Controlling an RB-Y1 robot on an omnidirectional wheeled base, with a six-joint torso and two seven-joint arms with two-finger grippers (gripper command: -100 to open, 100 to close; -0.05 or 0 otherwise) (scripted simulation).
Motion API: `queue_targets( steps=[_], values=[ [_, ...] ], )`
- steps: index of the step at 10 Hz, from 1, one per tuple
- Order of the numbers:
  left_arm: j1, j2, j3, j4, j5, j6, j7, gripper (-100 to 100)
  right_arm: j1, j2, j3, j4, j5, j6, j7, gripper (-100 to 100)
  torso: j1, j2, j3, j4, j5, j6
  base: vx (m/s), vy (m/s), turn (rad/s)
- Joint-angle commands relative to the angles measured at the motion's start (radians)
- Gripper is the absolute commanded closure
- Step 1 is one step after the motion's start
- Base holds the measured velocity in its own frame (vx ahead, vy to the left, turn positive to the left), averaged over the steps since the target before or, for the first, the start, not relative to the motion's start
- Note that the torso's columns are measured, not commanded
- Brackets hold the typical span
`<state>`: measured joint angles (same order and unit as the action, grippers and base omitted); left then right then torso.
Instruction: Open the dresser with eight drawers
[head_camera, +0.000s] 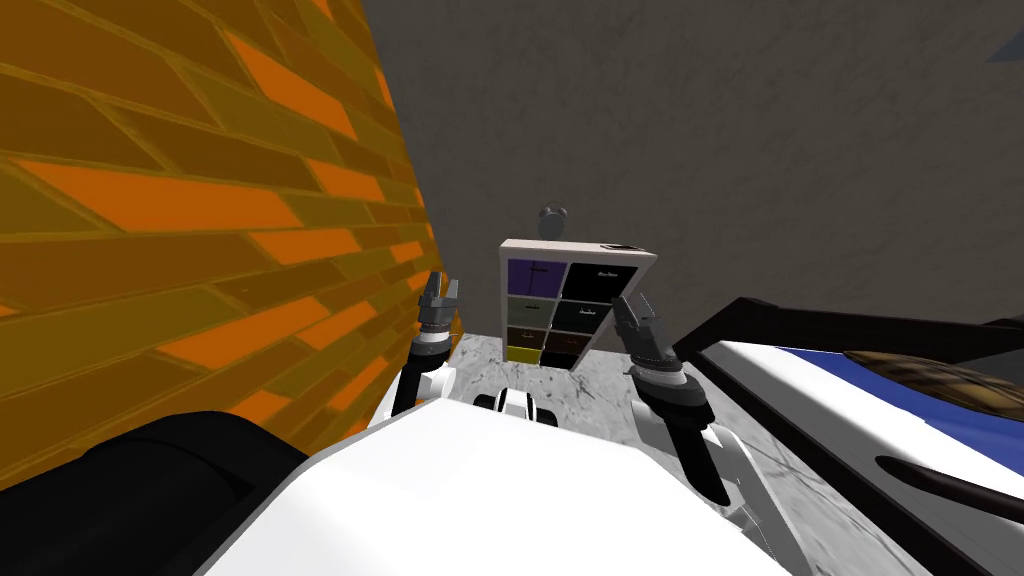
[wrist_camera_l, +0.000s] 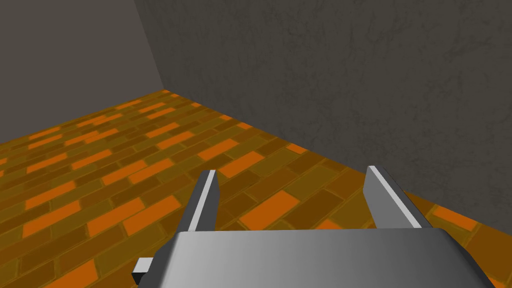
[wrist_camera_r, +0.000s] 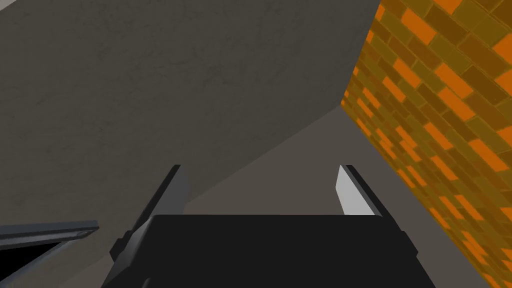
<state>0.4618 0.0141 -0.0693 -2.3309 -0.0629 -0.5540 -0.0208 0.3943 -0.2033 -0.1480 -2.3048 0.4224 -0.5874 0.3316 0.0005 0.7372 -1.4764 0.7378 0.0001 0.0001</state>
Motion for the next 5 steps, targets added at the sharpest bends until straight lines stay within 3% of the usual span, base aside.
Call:
queue_targets(
  steps=[1,4,5],
  values=[
    [0.0,0.0,0.0,0.0,0.0,0.0,0.0,0,-0.02,-0.01,-0.01,0.009,0.072,0.002,0.061,-100,-0.002,0.002,0.001,0.0,0.0,0.0,0.068,0.073,-0.07],
    [0.0,0.0,0.0,0.0,0.0,0.0,0.0,0,-0.034,-0.017,-0.018,0.017,0.129,0.003,0.099,-100,0.0,0.001,0.001,0.0,0.0,0.0,0.055,0.077,-0.049],
    [0.0,0.0,0.0,0.0,0.0,0.0,0.0,0,-0.048,-0.024,-0.026,0.026,0.168,0.004,0.138,-100,-0.001,0.001,0.001,0.0,0.0,0.0,0.057,0.078,-0.082]
  ],
)
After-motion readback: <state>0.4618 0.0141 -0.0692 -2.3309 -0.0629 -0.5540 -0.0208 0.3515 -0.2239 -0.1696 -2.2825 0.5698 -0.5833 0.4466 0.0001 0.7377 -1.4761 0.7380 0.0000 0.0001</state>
